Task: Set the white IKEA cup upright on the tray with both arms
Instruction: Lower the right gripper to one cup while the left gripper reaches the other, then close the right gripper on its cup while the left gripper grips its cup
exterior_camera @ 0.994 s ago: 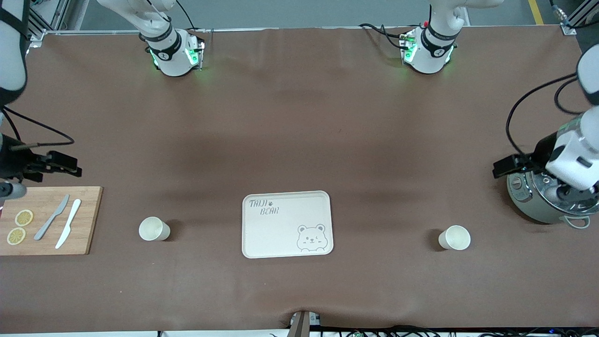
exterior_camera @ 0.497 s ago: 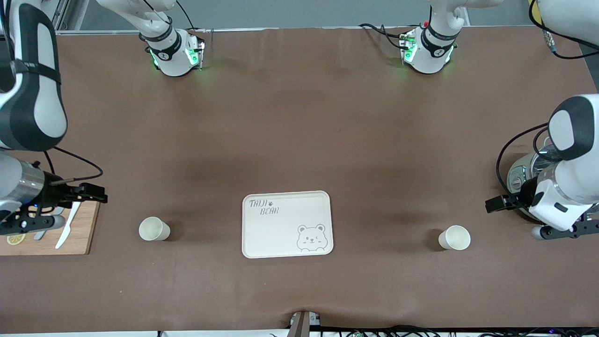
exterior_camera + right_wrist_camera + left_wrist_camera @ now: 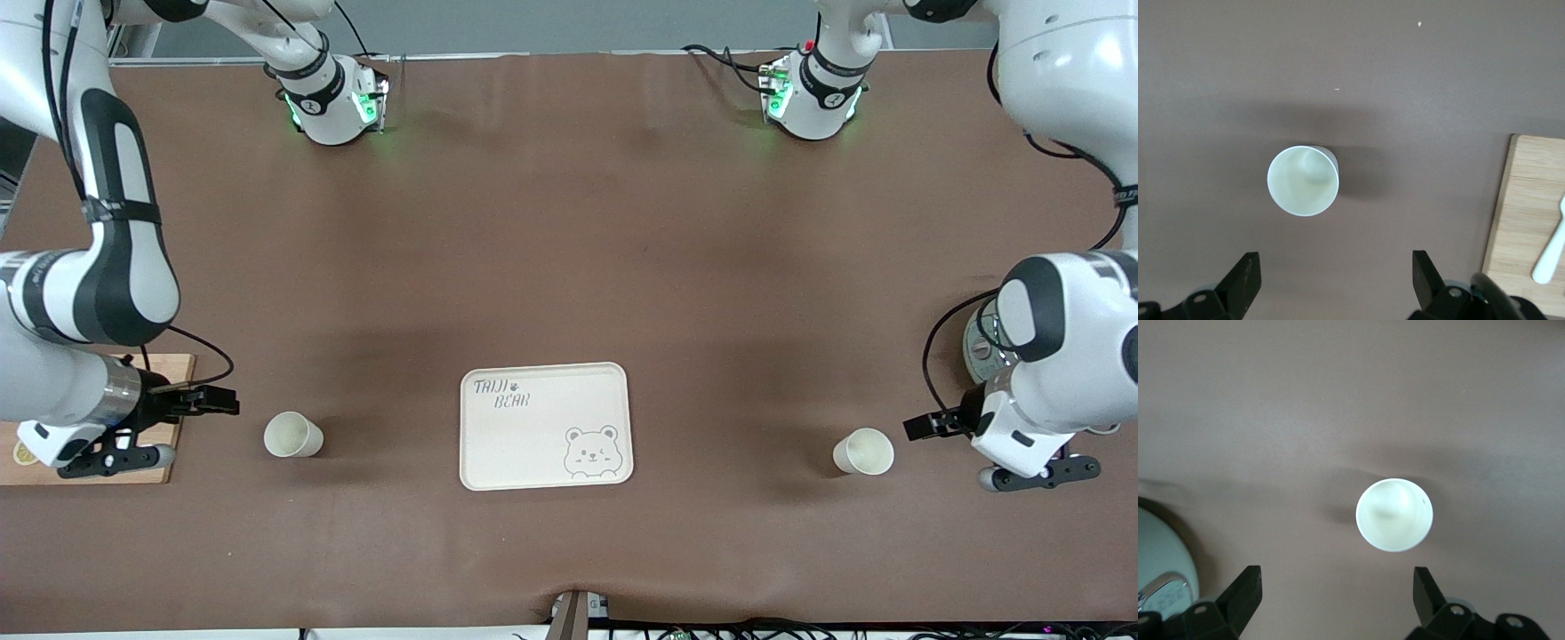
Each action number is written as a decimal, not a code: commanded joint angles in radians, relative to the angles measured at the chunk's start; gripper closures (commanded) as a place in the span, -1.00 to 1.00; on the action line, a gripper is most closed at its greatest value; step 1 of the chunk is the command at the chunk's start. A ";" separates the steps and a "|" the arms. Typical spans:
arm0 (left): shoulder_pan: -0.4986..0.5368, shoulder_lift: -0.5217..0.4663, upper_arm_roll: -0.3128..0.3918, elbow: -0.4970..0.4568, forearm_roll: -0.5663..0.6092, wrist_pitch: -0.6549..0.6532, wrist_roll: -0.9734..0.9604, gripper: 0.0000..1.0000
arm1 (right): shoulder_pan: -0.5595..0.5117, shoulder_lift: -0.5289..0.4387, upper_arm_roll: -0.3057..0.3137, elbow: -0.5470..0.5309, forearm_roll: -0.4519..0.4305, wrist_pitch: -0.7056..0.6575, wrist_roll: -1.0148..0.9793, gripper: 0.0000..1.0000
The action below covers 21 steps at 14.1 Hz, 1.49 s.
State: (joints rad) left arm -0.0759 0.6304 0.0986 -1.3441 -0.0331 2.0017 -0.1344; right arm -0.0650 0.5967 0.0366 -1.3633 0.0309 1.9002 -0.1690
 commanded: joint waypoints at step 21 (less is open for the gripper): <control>-0.012 0.157 -0.007 -0.101 -0.022 0.305 0.006 0.58 | 0.027 0.193 0.002 -0.085 0.009 0.330 -0.003 -1.00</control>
State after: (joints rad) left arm -0.0821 0.8014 0.0895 -1.4302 -0.0331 2.2938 -0.1342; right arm -0.0363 0.7889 0.0369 -1.4506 0.0318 2.2249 -0.1690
